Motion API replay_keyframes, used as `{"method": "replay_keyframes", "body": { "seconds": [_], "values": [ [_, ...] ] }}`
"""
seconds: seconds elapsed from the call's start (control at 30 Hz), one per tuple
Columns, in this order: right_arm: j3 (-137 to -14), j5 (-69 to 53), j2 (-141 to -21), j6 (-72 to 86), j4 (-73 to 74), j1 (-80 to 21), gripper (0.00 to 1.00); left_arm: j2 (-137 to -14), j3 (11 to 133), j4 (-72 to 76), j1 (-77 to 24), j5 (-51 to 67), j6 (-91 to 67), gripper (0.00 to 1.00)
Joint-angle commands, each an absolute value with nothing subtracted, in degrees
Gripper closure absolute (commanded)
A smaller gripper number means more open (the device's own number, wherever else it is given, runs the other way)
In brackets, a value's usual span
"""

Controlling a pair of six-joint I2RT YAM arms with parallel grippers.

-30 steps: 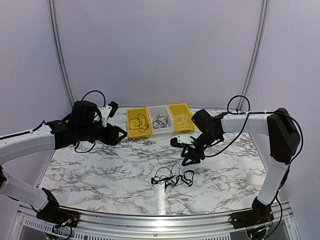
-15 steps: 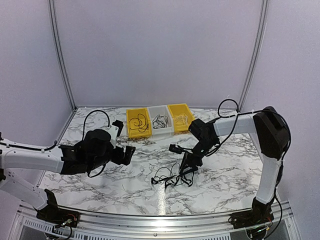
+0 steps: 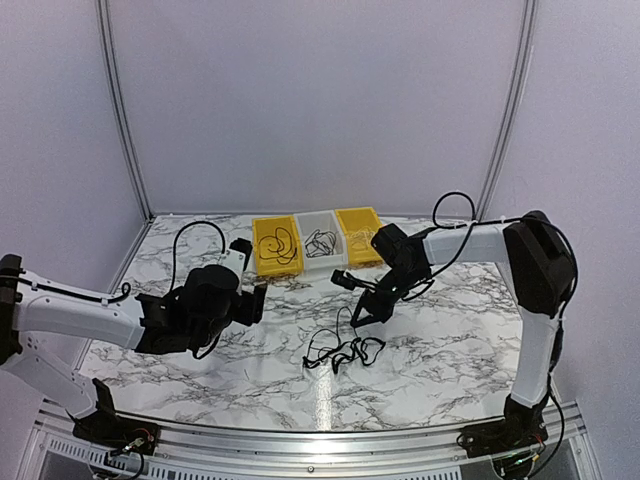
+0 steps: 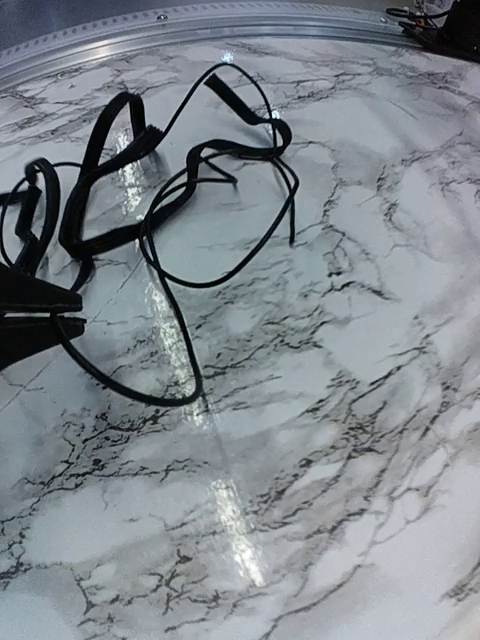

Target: Untangle the cables

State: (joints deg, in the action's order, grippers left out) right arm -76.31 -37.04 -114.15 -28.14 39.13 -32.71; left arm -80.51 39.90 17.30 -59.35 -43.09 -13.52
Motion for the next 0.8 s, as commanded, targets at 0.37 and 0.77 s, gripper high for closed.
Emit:
{"method": "replay_keyframes", "body": {
  "seconds": [0.37,0.77],
  "values": [
    [-76.22,-42.05,-95.43,-39.78,43.48,-40.12,1.00,-85.81,45.75,30.16,-60.09,4.41,-6.19,0.27],
    [-75.84,-46.55,-94.40,-41.88,46.09,-42.08,1.00,-96.56,48.34,41.61,-60.47,0.38,-5.48,0.42]
  ]
}}
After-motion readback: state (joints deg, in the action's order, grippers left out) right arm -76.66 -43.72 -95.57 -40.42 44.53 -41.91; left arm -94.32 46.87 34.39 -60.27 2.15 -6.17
